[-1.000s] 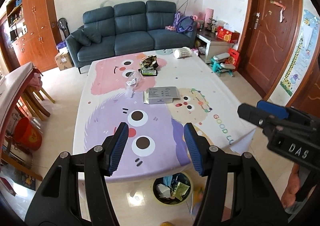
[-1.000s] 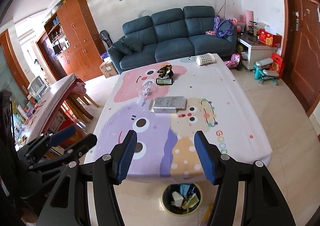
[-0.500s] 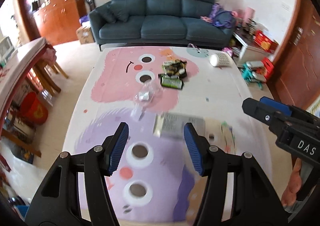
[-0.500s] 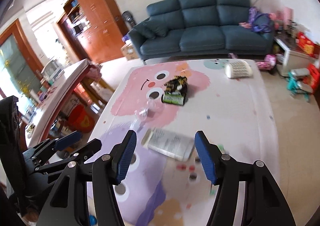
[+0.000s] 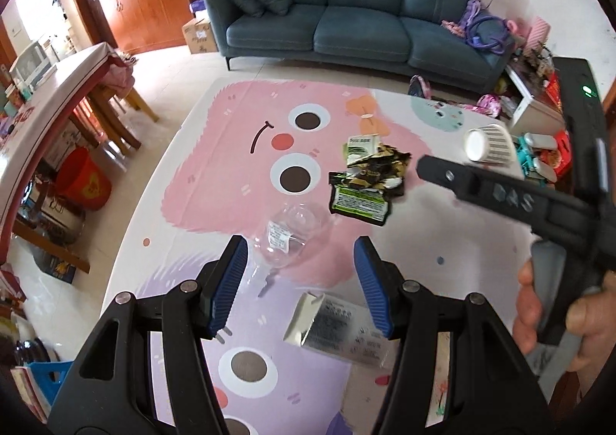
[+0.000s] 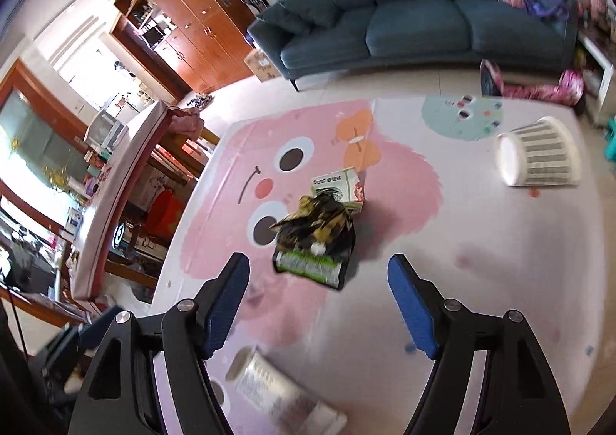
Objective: Collect trash
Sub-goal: 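Grasp the black snack bag with the right tool while the left tool grasps the green packet, then carry the snack bag and green packet with both tools over the trash bin, then open both tools above the trash bin to drop the bag and packet, then raise both tools back toward the table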
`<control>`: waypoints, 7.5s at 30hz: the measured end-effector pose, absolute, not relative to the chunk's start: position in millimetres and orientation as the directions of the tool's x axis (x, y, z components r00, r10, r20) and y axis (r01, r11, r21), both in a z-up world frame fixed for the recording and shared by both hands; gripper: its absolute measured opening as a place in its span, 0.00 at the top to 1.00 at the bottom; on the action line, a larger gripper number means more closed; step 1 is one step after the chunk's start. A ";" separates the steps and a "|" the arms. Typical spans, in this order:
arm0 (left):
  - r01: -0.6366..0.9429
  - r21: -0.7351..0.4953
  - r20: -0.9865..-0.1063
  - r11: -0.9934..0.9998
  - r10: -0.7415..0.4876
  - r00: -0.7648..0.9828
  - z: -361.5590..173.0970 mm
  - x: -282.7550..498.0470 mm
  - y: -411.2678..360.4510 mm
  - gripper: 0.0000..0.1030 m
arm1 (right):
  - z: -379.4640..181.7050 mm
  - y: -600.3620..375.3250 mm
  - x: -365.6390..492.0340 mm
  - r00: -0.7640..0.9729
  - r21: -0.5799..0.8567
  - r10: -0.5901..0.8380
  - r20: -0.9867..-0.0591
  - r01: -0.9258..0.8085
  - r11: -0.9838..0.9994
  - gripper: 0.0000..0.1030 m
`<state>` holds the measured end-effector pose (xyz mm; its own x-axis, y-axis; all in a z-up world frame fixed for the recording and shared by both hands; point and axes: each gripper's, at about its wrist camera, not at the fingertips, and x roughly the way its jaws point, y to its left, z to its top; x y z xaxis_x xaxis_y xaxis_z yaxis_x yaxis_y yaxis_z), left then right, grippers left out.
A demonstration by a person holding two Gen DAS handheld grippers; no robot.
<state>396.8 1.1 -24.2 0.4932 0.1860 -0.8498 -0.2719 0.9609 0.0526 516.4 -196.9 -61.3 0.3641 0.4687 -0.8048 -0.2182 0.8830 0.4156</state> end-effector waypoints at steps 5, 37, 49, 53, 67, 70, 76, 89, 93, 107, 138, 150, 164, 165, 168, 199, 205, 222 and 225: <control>-0.315 0.055 -0.864 0.948 0.204 0.461 -43.7 410.4 13.6 0.47 | -106.1 -175.9 555.7 0.306 0.446 0.486 -0.819 -0.194 0.874 0.27; -0.521 -0.202 -0.941 0.829 -0.018 0.337 -120.9 499.8 8.7 0.47 | -137.3 -224.6 584.8 0.318 0.531 0.569 -0.758 -0.206 0.822 0.54; -0.716 -0.219 -0.960 0.663 -0.016 0.279 -174.6 524.5 11.2 0.47 | -142.2 -226.2 590.9 0.365 0.443 0.521 -0.772 -0.278 0.852 0.55; -0.743 -0.211 -0.965 0.635 -0.013 0.262 -184.7 528.0 12.4 0.49 | -147.4 -223.8 592.0 0.372 0.436 0.519 -0.770 -0.288 0.853 0.55; -0.666 -0.182 -0.958 0.723 0.021 0.285 -174.1 521.2 -11.6 0.96 | -154.3 -226.1 577.6 0.361 0.441 0.516 -0.777 -0.274 0.855 0.55; -0.630 -0.181 -0.959 0.755 0.007 0.284 -165.1 509.0 -17.0 0.96 | -153.1 -230.1 564.9 0.352 0.449 0.520 -0.778 -0.266 0.853 0.55; -0.530 -0.173 -0.959 0.830 -0.020 0.282 -147.1 474.6 -30.0 0.96 | -146.2 -237.1 531.5 0.331 0.468 0.531 -0.780 -0.256 0.846 0.55; -0.319 -0.145 -0.954 0.937 -0.047 0.296 -110.2 365.0 -39.1 0.96 | -116.1 -238.1 426.8 0.300 0.460 0.520 -0.800 -0.252 0.852 0.55; -0.253 -0.146 -0.947 0.957 -0.061 0.314 -98.0 327.5 -34.0 0.96 | -101.5 -229.1 375.9 0.308 0.438 0.500 -0.809 -0.252 0.863 0.55; 0.042 -0.196 -0.897 0.980 -0.196 0.396 -57.8 159.5 11.3 0.96 | -55.6 -155.4 145.6 0.443 0.365 0.385 -0.810 -0.133 0.921 0.55; 0.060 -0.222 -0.934 0.973 -0.230 0.272 -220.4 -17.6 43.4 0.96 | -209.6 -88.0 -65.2 0.297 0.211 0.233 -0.926 -0.104 0.972 0.55; -0.050 -0.194 -0.949 0.980 -0.174 0.263 -405.8 -0.5 44.4 0.96 | -410.4 -108.5 -39.9 0.248 0.207 0.224 -0.942 -0.094 0.974 0.53; -0.002 -0.106 -0.961 0.994 -0.102 0.258 -497.5 5.1 34.3 0.41 | -525.9 -116.5 -25.2 0.256 0.158 0.168 -0.952 -0.058 0.986 0.34; -0.006 -0.100 -0.960 0.995 -0.095 0.263 -497.6 4.8 35.9 0.41 | -526.7 -118.2 -25.2 0.258 0.159 0.167 -0.952 -0.053 0.986 0.34; -0.016 -0.084 -0.956 0.996 -0.076 0.283 -488.8 3.7 38.7 0.40 | -527.6 -121.4 -25.2 0.264 0.154 0.159 -0.951 -0.039 0.987 0.34; -0.016 -0.105 -0.908 0.994 -0.089 0.410 -132.1 -28.4 72.6 0.19 | -155.1 -116.1 -62.1 0.414 0.142 0.130 -0.901 -0.003 0.990 0.22; 0.038 -0.080 -0.871 0.996 -0.088 0.484 -65.1 -36.7 77.1 0.19 | -83.7 -119.7 -69.2 0.499 0.141 0.101 -0.860 0.042 0.989 0.21; 0.096 -0.066 -0.764 0.993 -0.112 0.636 35.0 -15.9 87.0 0.19 | 24.1 -112.2 -61.1 0.658 0.133 0.047 -0.751 0.081 0.988 0.21; 0.108 -0.056 -0.757 0.993 -0.112 0.643 41.9 -7.2 85.3 0.19 | 32.6 -111.7 -57.5 0.675 0.127 0.036 -0.737 0.087 0.988 0.21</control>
<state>-7.2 85.3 41.9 0.6431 -0.1121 -0.7575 0.1075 0.9926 -0.0555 -57.5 -111.7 32.6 0.6748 0.0356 -0.7371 0.0869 0.9881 0.1273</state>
